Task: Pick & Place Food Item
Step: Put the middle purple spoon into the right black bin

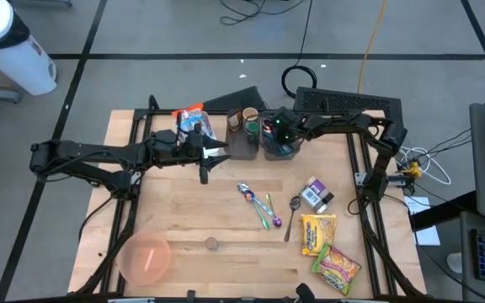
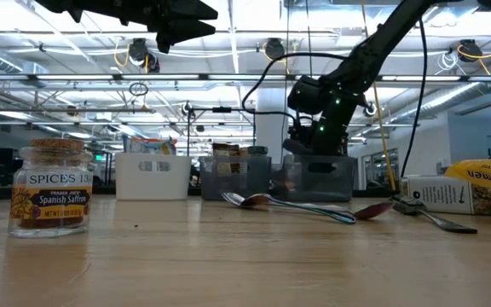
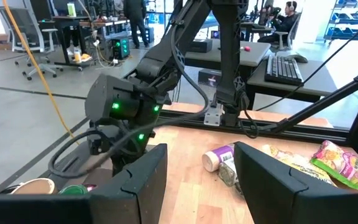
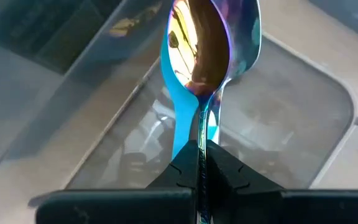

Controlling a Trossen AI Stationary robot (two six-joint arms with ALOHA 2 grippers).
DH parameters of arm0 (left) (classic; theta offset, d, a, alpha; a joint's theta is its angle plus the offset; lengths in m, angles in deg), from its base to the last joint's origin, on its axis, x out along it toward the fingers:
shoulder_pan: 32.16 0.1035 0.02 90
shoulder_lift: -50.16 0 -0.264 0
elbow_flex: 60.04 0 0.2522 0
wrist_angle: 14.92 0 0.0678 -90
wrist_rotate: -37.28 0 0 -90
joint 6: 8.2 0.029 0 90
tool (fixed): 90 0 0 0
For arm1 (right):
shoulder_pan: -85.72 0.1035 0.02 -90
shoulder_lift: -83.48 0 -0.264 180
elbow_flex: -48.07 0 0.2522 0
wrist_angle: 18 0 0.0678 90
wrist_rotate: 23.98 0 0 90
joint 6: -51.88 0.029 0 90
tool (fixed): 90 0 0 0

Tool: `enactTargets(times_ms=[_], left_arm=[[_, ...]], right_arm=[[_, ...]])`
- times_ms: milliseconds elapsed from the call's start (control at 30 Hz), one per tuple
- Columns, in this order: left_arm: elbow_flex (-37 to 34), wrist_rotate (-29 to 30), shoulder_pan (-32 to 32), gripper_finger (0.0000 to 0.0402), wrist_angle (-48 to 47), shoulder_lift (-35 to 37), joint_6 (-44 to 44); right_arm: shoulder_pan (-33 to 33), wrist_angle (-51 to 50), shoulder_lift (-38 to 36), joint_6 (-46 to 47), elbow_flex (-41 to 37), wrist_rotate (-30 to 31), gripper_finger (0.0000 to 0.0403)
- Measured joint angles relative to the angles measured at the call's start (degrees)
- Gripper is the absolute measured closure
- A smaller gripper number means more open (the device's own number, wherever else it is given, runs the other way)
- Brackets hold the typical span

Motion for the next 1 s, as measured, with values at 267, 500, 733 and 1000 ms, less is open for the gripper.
enactTargets(times_ms=[267,500,733,1000], left_arm=[[0.0,0.0,-0.04,0.021,-0.04,0.01,0.03],[0.0,0.0,-0.04,0.021,-0.08,0.01,0.3],[0.0,0.0,0.0,0.021,-0.1,0.01,0.21],[0.0,0.0,0.0,0.021,-0.14,0.01,0.21]], right_arm=[[0.23,2.56,0.84,-0.07,0.06,2.03,0.0402],[0.12,2.43,0.84,-0.29,0.06,1.19,0.0399],[0.12,2.45,0.88,-0.4,0.06,1.08,0.0359],[0.12,2.45,0.88,-0.31,0.03,1.11,0.0314]])
